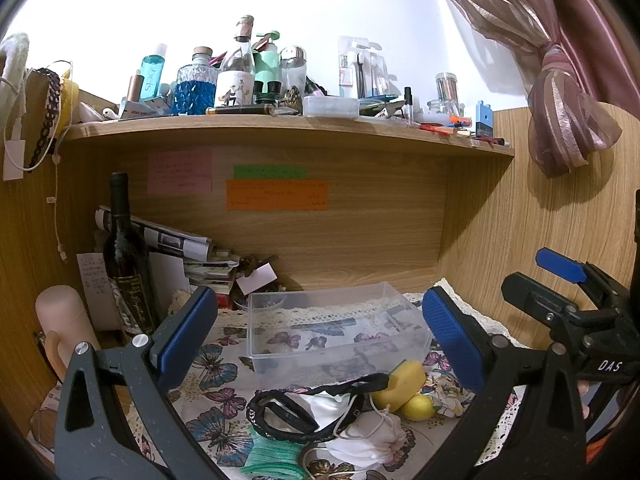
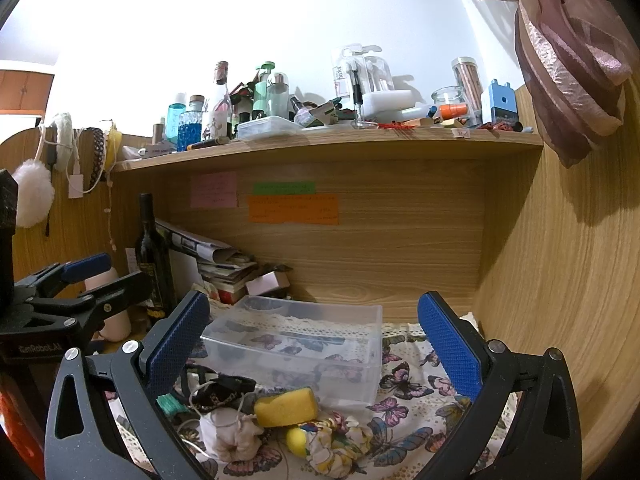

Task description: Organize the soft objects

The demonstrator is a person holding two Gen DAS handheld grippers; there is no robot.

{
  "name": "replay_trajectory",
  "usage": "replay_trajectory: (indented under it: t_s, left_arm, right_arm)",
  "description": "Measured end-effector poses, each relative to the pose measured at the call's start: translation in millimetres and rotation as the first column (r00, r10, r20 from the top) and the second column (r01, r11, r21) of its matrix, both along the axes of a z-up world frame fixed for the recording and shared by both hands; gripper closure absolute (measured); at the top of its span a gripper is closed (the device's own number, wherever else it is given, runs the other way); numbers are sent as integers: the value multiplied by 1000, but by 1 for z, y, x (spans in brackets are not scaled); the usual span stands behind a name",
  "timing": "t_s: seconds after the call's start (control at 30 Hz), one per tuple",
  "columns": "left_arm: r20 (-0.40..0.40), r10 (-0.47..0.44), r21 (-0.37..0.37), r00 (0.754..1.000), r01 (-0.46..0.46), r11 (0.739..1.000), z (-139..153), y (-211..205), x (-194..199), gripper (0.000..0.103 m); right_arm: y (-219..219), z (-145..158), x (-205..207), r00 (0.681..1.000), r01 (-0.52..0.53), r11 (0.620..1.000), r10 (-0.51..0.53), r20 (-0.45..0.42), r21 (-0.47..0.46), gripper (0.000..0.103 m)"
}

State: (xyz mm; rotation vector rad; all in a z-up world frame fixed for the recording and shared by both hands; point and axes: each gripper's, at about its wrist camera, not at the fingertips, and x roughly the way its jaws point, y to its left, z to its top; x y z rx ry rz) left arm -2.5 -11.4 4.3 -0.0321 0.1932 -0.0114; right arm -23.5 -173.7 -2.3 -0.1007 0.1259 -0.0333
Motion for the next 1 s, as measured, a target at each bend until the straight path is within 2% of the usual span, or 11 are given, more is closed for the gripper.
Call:
replay_trajectory:
  t_s: [0.1,0.23,0.6,0.67,0.83,1.0]
  left_arm:
    - [-16,-16,-6,1000,16,1000,-3,0,4,0]
    - [-61,-43,-26,997,42,999,-13,5,11,0]
    - [-254,-51,-56,966,38,998,-69,18,39,0]
    - [-276,-56,-61,960,41,997,-76,18,42,0]
    - [-353,-102,-97,930,72,993,-93,17,59,18]
    - [-397,-118,-99,910,86,991,-106,13,73,18]
  right_arm:
    - [-1,-3,1,1000,12,1000,-12,2,-6,0]
    - [-4,-12,9,999,27,999,-28,-39,-18,0]
    - [-15,-59,41,970,-22,1000,18,-243,-14,0]
    - [-16,-67,48,959,-31,1000,29,-281,-2,4]
    - [-22,-85,66,926,-57,997,70,-372,46,18]
    - [-23,-97,81,895,-91,992,122,-429,91,29]
